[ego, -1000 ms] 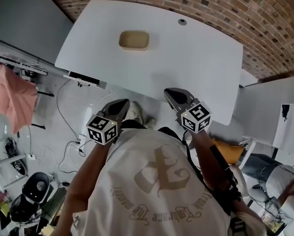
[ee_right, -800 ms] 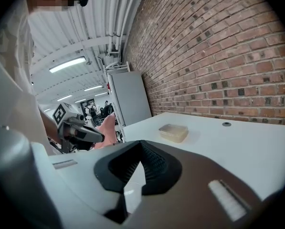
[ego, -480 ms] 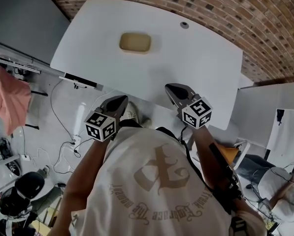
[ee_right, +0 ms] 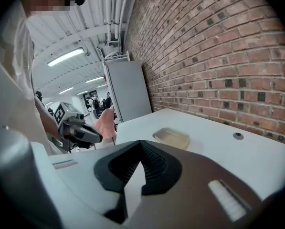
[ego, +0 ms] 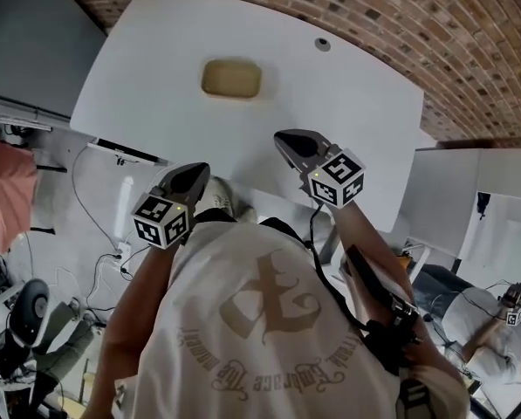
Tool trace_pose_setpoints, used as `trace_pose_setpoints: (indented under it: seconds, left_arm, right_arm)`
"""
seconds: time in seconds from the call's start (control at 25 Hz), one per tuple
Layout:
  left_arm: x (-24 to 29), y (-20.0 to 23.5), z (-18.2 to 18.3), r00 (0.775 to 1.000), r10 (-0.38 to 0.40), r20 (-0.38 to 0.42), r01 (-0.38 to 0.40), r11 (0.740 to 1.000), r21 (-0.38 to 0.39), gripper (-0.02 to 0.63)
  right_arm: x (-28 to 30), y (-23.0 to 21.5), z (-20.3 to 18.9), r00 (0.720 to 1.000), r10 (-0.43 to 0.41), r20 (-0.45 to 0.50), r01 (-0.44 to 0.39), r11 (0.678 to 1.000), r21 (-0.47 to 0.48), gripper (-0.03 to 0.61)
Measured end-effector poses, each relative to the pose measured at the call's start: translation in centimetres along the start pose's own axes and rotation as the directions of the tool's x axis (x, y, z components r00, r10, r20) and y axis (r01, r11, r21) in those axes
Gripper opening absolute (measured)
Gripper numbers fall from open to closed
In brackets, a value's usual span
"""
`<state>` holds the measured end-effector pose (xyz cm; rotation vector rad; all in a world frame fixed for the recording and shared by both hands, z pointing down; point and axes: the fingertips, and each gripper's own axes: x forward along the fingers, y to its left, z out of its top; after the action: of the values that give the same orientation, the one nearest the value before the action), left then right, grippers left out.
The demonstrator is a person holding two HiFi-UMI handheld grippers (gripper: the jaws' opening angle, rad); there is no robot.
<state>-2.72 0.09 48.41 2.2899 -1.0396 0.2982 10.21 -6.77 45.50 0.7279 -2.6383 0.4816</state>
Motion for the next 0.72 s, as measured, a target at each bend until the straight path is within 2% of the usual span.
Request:
trace_pose_setpoints:
  seconds: [0.36,0.72]
  left_arm:
    - [0.2,4.8,0.9,1.0,-0.017,-0.011,0.016,0.999,-0.038,0.003]
    - [1.9,7.0,2.4,0.998,-0.058,-0.039,0.057,0.998,-0.02,0.003]
  right_arm:
    - [7.4,-0.2,3.7,0.996,0.058,-0.07,-0.062,0.996,-0.061,0.008]
    - [11.5,-1.6,3.8,0.986,0.054,-0.156,-0.072,0.991,-0.11,0.008]
